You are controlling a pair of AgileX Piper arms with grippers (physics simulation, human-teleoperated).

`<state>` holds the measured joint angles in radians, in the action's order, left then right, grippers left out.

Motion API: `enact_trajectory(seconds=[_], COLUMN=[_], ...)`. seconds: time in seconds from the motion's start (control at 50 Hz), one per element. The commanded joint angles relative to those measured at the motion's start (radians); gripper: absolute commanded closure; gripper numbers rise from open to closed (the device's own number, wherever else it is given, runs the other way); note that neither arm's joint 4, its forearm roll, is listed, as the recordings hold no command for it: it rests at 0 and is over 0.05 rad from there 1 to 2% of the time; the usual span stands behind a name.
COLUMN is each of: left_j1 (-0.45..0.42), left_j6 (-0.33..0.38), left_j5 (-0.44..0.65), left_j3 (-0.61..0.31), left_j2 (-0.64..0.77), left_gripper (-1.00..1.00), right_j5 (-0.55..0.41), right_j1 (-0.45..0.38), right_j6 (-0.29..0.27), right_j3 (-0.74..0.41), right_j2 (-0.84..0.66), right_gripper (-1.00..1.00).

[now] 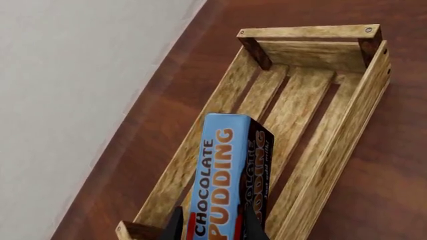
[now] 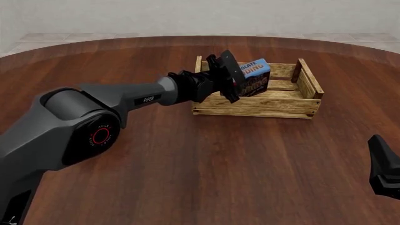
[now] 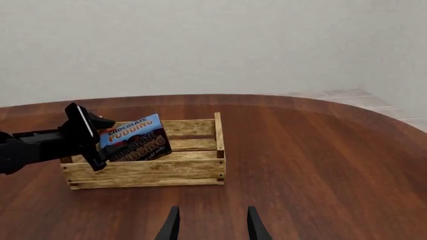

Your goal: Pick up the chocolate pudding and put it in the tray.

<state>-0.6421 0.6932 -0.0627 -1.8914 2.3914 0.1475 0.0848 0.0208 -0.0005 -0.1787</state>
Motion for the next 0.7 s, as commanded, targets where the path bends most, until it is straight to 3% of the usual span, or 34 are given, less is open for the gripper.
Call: enact_trajectory(seconds=[0.02, 0.36, 0.38, 0.5, 0.7], left_j1=[-0.002, -0.009, -0.016, -0.006, -0.003], left_j6=[0.016, 0.026, 0.024, 0.022, 0.034], left_j5=[0.006, 0.009, 0.006, 0.016, 0.000], left_j3=[-0.004, 0.022, 0.034, 0.017, 0.040], left_j2=[0.019, 0.018, 0.012, 0.017, 0.010], left_gripper=[1.00, 1.00, -1.00, -1.00, -1.00], right_j5=[0.002, -0.001, 0.002, 0.020, -0.051], right_j1=[0.001, 0.001, 0.002, 0.002, 0.001], right_j6=[-0.001, 0.000, 0.000, 0.000, -0.002], right_j3=[0.000, 0.000, 0.000, 0.000, 0.000], right_j2=[-0.002, 0.002, -0.001, -0.018, 0.053], right_gripper=[-1.00, -1.00, -1.00, -1.00, -1.00])
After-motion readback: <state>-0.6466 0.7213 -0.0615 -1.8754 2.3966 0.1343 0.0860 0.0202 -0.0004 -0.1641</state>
